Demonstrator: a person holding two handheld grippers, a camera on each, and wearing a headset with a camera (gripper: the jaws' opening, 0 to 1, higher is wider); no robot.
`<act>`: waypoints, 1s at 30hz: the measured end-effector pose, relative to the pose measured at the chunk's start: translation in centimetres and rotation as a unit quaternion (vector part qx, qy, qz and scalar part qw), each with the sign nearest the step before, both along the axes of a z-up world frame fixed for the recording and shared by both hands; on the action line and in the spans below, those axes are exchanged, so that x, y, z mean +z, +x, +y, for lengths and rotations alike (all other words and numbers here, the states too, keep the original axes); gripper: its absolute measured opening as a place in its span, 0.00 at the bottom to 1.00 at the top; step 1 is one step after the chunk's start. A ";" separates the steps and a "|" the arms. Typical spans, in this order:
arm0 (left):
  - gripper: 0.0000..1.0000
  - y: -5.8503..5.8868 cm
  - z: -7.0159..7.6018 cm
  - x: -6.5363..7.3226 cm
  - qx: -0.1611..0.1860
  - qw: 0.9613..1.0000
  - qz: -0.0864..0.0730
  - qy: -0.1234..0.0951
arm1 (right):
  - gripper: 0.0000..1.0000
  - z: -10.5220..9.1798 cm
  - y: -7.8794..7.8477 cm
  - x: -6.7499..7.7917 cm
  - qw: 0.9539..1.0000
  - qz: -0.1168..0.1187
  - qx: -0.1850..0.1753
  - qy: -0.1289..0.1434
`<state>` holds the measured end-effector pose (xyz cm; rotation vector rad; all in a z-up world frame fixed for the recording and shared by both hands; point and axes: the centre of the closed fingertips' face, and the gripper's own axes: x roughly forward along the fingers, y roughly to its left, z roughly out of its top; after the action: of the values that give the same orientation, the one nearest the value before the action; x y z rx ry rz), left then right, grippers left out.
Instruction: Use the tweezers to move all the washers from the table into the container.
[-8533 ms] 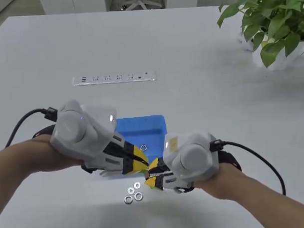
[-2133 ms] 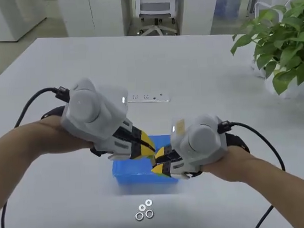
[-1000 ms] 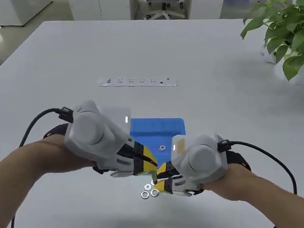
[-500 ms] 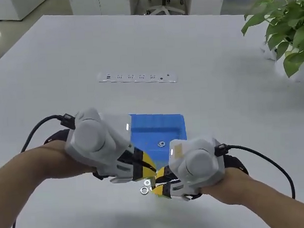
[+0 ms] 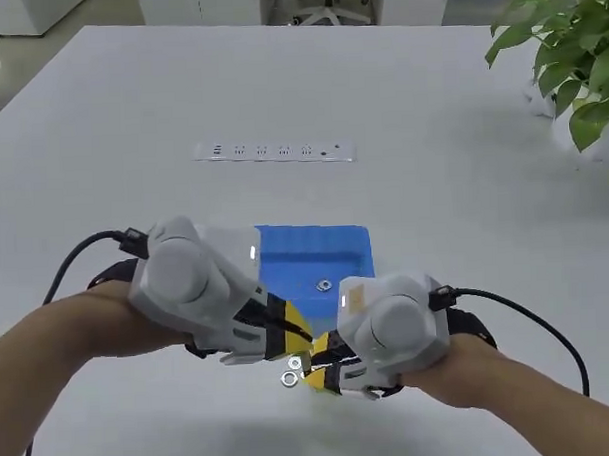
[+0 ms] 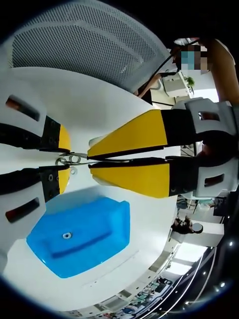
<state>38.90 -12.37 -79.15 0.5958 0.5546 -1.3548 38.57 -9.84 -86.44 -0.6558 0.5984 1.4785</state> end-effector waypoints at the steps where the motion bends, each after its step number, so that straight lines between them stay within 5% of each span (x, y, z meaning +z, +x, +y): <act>1: 0.06 0.0 0.0 0.0 0.001 1.000 0.001 0.000 | 0.12 0.0 0.0 0.0 1.000 0.001 0.000 0.000; 19: 0.06 -0.3 -0.1 -0.2 -0.004 1.000 0.004 0.005 | 0.10 -0.1 -0.3 0.0 1.000 0.002 0.006 -0.004; 30: 0.06 -0.3 -0.1 1.1 -0.004 1.000 -0.001 -0.005 | 0.10 -0.2 -0.1 1.3 1.000 -0.008 0.009 -0.001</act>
<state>38.62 -12.52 -78.04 0.5919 0.5430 -1.3638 38.44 -10.07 -85.11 -0.6755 0.5821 1.4876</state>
